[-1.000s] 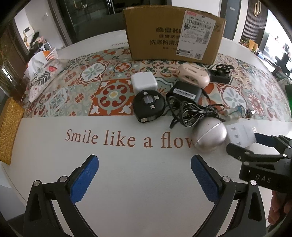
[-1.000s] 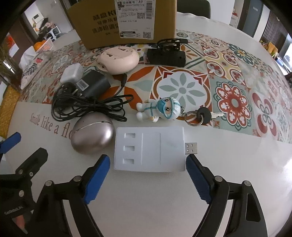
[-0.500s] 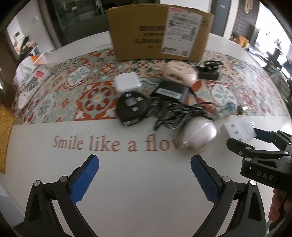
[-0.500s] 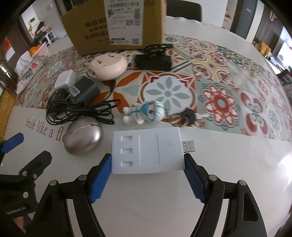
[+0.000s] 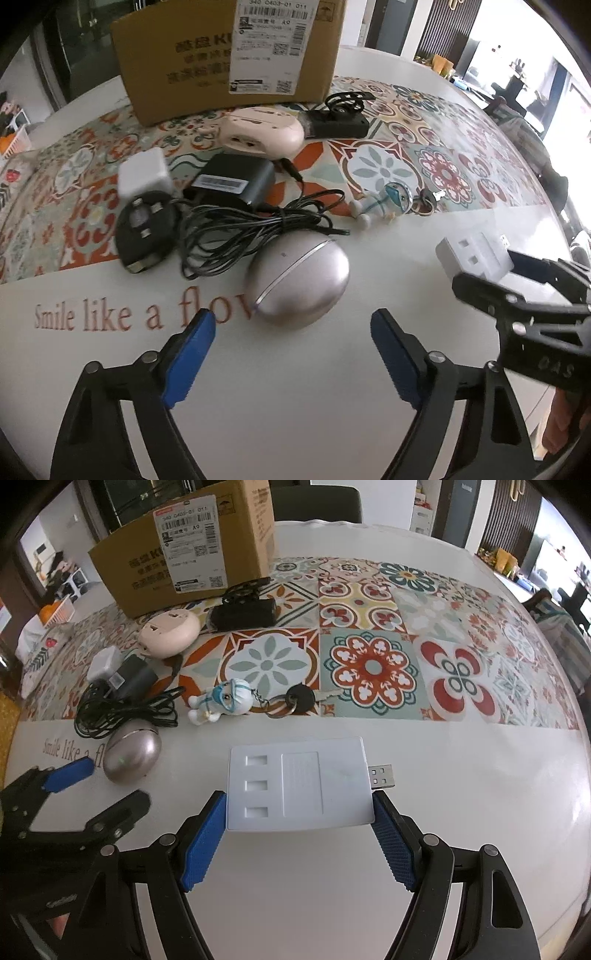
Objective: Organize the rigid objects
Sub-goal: 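Close the left tool on the silver egg mouse while the right tool holds the hub, then carry the silver mouse and white hub over the cardboard box with both tools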
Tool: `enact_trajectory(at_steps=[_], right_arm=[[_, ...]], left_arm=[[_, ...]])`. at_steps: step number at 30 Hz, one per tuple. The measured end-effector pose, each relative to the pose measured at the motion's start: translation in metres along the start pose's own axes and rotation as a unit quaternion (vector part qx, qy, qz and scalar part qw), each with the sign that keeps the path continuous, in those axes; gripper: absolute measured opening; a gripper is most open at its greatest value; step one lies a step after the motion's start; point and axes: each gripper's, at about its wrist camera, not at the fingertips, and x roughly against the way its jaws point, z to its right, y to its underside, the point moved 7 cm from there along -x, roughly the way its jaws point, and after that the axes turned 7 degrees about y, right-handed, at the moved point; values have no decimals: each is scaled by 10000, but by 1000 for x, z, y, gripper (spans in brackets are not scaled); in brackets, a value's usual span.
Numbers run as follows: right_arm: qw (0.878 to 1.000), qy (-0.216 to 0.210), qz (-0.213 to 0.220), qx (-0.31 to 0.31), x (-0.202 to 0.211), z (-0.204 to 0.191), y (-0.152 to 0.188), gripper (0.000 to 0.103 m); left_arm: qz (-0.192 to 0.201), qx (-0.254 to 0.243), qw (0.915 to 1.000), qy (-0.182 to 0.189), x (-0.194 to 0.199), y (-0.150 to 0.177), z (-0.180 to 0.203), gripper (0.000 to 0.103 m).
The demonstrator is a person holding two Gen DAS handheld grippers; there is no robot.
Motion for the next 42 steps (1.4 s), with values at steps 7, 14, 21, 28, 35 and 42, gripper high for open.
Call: enact_trajectory(at_steps=[7,14,21,28,35,42], right_arm=[[9999,-85,35,-58,-6,-2,-2,77],[9998,-169,81,-49,-10,-9,-9,77],[9998,-178,106,-26,-7,-10,-10,77],[9998,-189,112,16,3,-13,-3,77],[9991,-285,322,60,27,-20,-12,77],[9963,-383,761,120,62,-34,-40,77]], left_arm=[[58,13,9999,-156,-15,-12,-2,84],[203,45,9995,-237,-19,-22,-8,66],[129,45,9998,-155,-13,-17,-5,59],[130,110,9998,-71,4,-2,-4,59],[473,131,9987,-145,41,-13,-6,59],[872,139,9956,-322,81,-36,-17,59]])
